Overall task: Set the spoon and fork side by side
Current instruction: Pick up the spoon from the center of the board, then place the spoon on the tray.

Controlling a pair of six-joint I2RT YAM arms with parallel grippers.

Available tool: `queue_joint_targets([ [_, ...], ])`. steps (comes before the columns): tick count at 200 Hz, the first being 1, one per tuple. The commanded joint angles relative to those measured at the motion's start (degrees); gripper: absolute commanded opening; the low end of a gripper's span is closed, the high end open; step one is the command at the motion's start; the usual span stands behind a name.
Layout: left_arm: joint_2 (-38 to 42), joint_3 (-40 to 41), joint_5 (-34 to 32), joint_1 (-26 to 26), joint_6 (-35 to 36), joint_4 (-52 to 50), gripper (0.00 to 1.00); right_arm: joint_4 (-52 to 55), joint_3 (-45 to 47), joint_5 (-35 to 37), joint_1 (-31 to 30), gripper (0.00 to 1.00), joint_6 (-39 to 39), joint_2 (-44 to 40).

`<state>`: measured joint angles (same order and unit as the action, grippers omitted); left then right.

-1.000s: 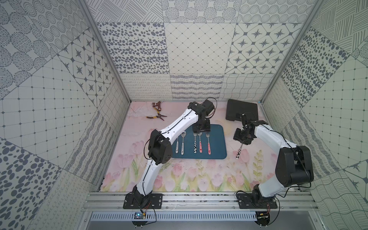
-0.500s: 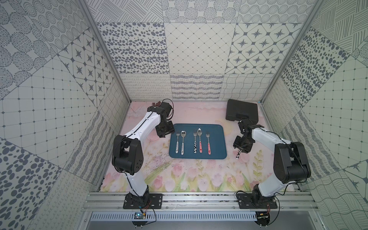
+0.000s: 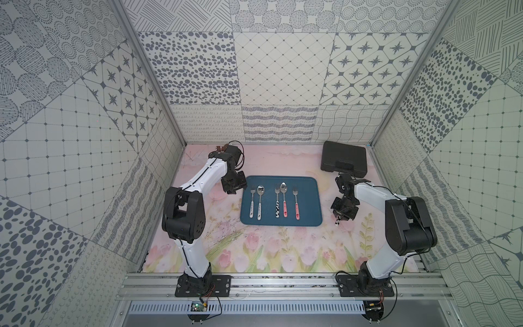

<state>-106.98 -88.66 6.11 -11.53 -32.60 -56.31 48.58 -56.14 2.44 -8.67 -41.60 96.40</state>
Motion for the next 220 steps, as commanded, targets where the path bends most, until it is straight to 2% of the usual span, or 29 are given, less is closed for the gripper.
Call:
queue_joint_targets([
  [1,-0.6,-1.0,2.2,0.2,1.7,0.7,0.50,-0.6,1.7,1.8,-0.2,0.24,-0.2,2.4],
  [55,-0.6,-1.2,2.0,0.2,1.5,0.7,0.50,0.2,-0.5,3.7,-1.5,0.16,1.8,-0.6],
  [106,-0.2,-1.1,2.5,0.2,0.8,1.2,0.49,2.7,-4.2,6.6,-3.9,0.14,4.3,-3.0],
  [138,0.3,-0.9,2.5,0.2,0.6,1.2,0.48,2.5,-7.8,5.8,-8.6,0.15,7.2,-3.9],
  [175,1.2,-0.7,2.3,0.3,0.6,0.9,0.48,2.1,-15.5,0.2,-14.7,0.15,10.3,1.0],
  [220,3.7,1.2,1.6,0.2,0.8,0.8,0.48,2.5,-21.1,-1.0,-17.8,0.15,9.9,6.7],
])
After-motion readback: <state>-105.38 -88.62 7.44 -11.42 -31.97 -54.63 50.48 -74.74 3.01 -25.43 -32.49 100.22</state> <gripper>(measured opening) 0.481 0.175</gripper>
